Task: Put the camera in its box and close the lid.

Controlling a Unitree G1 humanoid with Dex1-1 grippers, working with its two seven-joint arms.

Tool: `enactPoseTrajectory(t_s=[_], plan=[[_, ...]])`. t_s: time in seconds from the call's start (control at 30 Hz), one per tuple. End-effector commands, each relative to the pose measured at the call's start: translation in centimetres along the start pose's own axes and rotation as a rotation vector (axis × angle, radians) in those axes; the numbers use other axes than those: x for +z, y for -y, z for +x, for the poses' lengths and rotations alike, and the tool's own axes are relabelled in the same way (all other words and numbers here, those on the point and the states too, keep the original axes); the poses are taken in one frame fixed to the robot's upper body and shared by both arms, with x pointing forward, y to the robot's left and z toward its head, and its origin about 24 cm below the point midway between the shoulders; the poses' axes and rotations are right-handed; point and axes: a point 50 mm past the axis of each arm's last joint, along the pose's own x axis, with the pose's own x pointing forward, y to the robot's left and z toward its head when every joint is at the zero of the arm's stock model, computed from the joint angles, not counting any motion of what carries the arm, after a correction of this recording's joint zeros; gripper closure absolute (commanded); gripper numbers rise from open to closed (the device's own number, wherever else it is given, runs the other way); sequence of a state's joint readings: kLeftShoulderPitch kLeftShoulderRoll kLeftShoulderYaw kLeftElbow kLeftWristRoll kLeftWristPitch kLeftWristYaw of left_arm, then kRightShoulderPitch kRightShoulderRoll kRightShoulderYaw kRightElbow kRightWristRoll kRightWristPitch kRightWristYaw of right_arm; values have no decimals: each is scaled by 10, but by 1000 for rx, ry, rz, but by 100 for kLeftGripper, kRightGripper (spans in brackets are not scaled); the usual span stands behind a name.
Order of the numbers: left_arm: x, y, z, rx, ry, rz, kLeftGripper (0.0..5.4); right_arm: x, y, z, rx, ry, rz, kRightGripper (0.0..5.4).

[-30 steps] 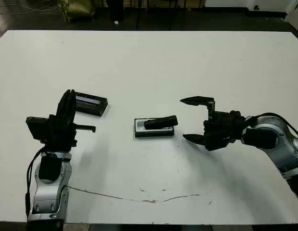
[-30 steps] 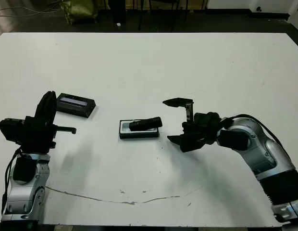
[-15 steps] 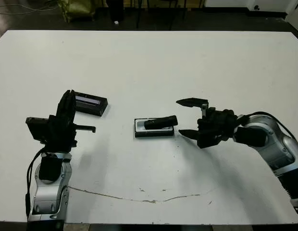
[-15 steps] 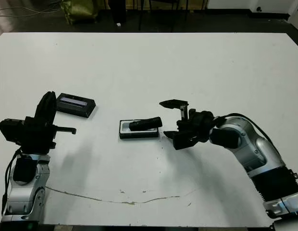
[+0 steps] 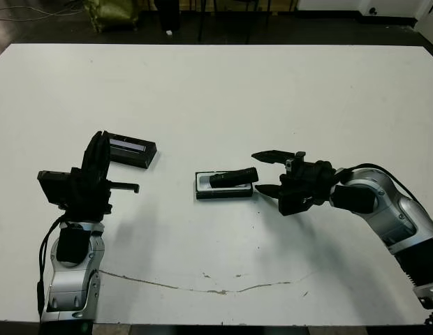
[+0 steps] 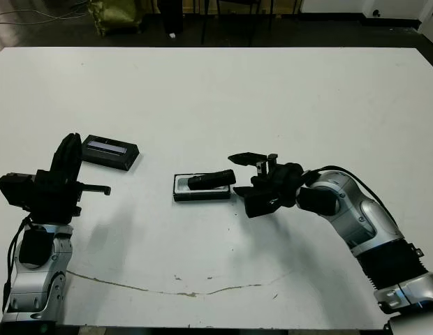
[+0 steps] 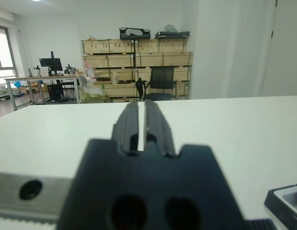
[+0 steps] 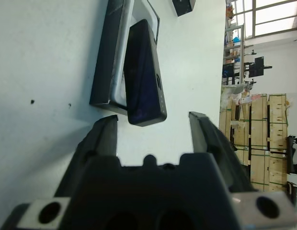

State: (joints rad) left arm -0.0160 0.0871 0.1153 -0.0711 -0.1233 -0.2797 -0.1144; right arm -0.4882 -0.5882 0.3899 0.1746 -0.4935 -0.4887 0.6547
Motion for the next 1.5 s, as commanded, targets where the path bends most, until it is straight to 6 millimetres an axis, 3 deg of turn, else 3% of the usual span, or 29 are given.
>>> enactPoseTrajectory(t_s=[0.03,0.13,0.37,0.77,1.2,1.37,1.5], plan=[[-5,-1,-4,-1,-35,14,540,-1,-3,1,20,-3,-12,241],[-5,-1,-5,0,-38,16,540,-1,-3,2,28,-5,-18,229],[-5,-1,-5,4,-38,7,540,1,-4,4,28,9,-27,290],[-5,-1,-5,0,-36,13,540,4,-6,8,-42,87,-59,518],[-6,0,-5,3,-39,12,540,1,-2,6,-110,101,-76,534],[-6,0,-5,1,-36,12,540,-6,15,-1,-162,55,-36,534],[-6,0,-4,1,-39,7,540,-13,37,-9,-202,-16,125,534]])
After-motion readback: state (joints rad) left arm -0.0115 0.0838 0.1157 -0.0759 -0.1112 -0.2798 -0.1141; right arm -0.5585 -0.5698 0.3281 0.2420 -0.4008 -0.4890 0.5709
